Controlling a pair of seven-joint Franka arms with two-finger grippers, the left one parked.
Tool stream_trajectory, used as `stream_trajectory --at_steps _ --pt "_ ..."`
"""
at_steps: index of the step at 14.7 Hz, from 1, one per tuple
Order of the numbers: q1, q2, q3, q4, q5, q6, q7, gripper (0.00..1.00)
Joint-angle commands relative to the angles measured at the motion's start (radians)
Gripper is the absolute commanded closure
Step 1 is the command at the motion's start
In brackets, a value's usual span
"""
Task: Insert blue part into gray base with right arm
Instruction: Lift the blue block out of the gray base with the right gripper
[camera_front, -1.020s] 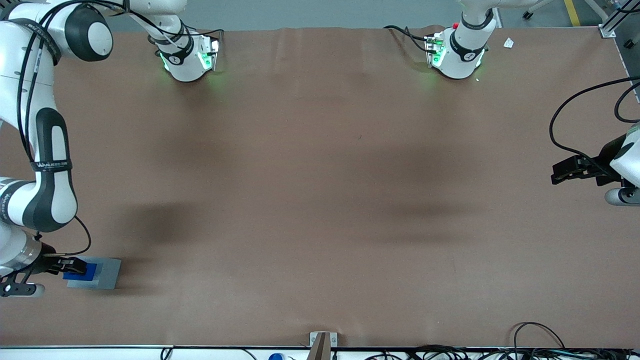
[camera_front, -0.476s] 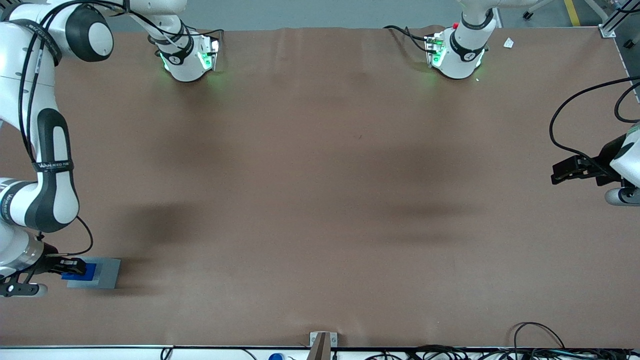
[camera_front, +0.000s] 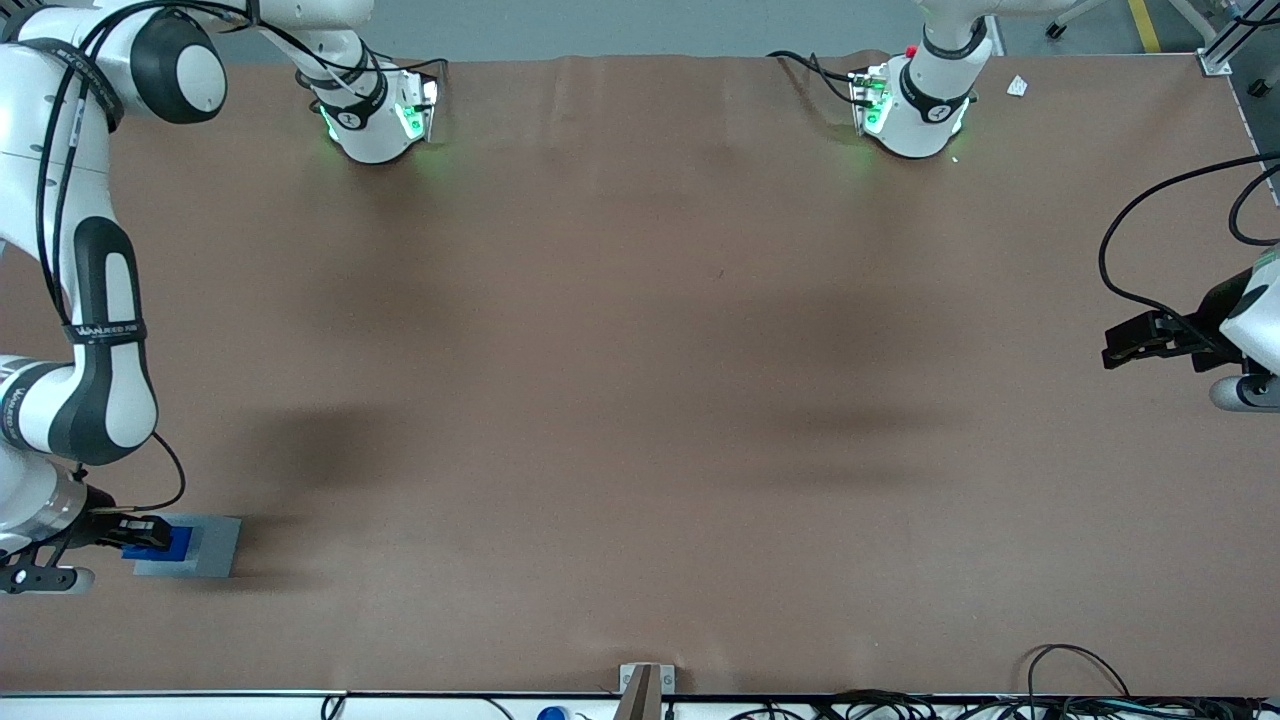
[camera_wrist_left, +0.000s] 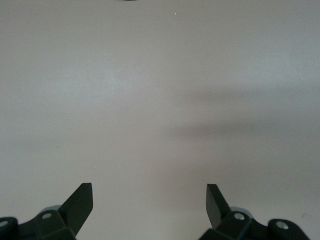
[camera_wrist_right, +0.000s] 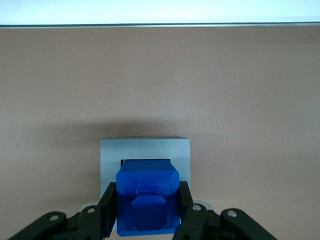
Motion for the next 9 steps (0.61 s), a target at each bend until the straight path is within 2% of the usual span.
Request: stream_trajectory --at_steps 1,4,9 --pt "-0.011 0.000 0.010 0.025 -0.007 -0.027 -0.004 0.96" --pt "-0.005 -0.018 0.008 0.028 -0.010 -0.094 -0.004 0.96" --pt "0.018 -0.035 0.008 0.149 -0.016 -0.258 -0.004 0.97"
